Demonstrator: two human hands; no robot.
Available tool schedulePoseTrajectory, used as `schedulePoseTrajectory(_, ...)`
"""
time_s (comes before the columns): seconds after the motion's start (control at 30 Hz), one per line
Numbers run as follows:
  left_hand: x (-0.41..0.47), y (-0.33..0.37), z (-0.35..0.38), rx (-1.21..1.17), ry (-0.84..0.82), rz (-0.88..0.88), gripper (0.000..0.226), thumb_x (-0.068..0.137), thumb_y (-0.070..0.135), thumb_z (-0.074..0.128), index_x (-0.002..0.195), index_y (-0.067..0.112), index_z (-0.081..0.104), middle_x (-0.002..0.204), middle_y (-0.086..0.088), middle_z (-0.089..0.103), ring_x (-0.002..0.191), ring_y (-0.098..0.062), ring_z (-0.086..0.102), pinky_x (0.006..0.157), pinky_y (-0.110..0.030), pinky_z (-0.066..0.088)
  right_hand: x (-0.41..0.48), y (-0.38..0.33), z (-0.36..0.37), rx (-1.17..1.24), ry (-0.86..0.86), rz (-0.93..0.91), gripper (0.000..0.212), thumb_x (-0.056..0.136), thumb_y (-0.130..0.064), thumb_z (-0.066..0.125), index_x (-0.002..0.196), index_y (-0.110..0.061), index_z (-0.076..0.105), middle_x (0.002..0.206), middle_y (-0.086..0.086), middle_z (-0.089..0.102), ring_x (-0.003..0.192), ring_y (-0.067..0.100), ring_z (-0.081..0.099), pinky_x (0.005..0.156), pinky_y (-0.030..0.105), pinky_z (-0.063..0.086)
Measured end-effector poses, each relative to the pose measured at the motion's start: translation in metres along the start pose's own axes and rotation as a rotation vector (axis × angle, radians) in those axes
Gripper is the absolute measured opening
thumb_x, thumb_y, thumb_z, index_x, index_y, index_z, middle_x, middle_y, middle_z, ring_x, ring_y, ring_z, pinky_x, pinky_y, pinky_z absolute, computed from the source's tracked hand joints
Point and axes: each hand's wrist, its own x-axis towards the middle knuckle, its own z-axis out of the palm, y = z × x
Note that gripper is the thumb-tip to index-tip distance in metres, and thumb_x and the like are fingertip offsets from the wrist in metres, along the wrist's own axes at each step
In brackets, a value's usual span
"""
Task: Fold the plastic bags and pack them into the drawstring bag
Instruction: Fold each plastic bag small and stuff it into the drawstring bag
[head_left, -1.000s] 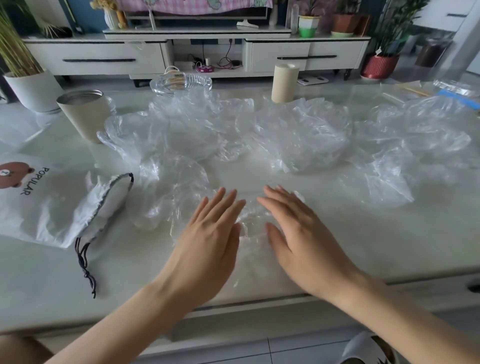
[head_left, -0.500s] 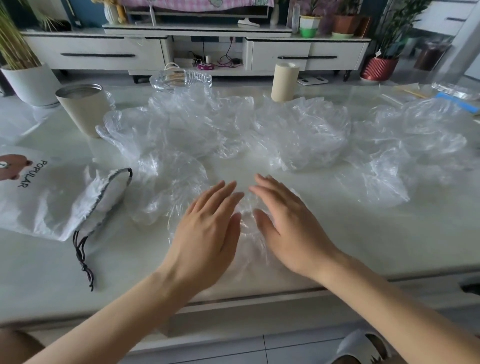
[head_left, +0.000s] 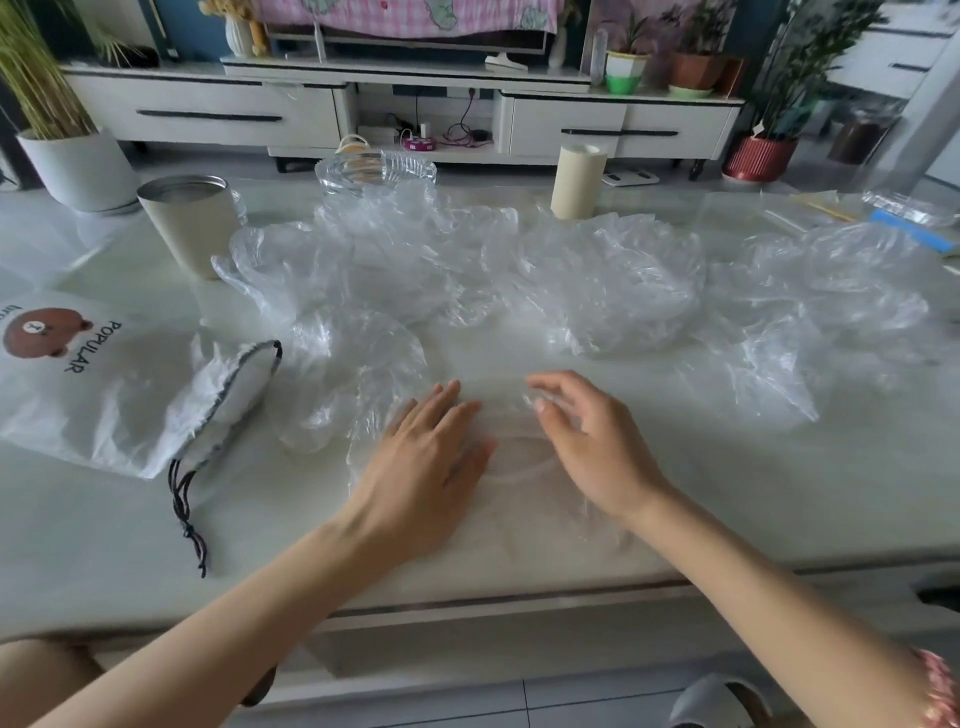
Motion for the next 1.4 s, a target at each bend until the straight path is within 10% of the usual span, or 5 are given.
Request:
schedulePoseTrajectory(0.27,-0.019,0.008,-0.022,-0.151,0.073,0.127,0.019,0.093,0.029,0.053,0.102,0.021,0.069,0.102,0.012,0.063,0.087,-0.003,0.052,0.071,-0.005,0.039,-0.048,-0.012,-0.022,-0.326,-0.455,-0.240,0.028,0.083,-0.037,0.067,0.104,-0.022,0.057,0.126,-0.019,0.045,0.114,-0.007,0.032,0.094,-0.002,0.015)
schedulePoseTrajectory(0.63,-0.032,-0.004,-0.027,-0.037,0.010,0.146,0.077,0.067,0.074,0.050,0.131,0.032,0.044,0.119,0.025,0.050,0.103,0.009,0.045,0.082,-0.005,0.036,-0.022,-0.023,-0.019,0.147,-0.190,0.116,0.016,0.094,-0.016,0.052,0.079,-0.019,0.054,0.066,-0.009,0.056,0.057,-0.002,0.048,0.058,0.012,0.036)
schedulePoseTrajectory(0.83,-0.031,-0.017,-0.031,-0.107,0.200,0.064,0.016,0.083,0.027,0.053,0.094,0.026,0.065,0.082,0.013,0.068,0.065,-0.010,0.058,0.057,-0.027,0.048,-0.025,-0.027,-0.043,0.005,-0.627,0.157,0.064,0.063,-0.043,0.079,0.117,-0.030,0.049,0.115,-0.023,0.054,0.106,-0.015,0.047,0.092,0.006,0.033)
schedulePoseTrajectory(1.1,-0.028,-0.016,-0.044,-0.125,0.071,0.082,0.044,0.085,0.053,0.047,0.075,0.013,0.063,0.057,0.002,0.060,0.052,-0.019,0.048,0.055,-0.027,0.044,-0.027,-0.021,-0.049,-0.037,-0.467,0.067,0.004,0.085,-0.014,0.067,0.088,-0.014,0.069,0.092,-0.009,0.071,0.087,-0.005,0.063,0.082,0.008,0.044)
schedulePoseTrajectory(1.4,-0.017,-0.014,-0.026,-0.194,0.147,-0.289,0.045,0.088,0.036,0.059,0.064,-0.001,0.053,0.050,-0.008,0.050,0.048,-0.018,0.036,0.048,-0.028,0.031,-0.010,-0.004,-0.035,-0.005,-0.182,0.234,0.029,0.087,-0.026,0.065,0.073,-0.001,0.065,0.065,0.007,0.064,0.061,0.013,0.055,0.063,0.027,0.042)
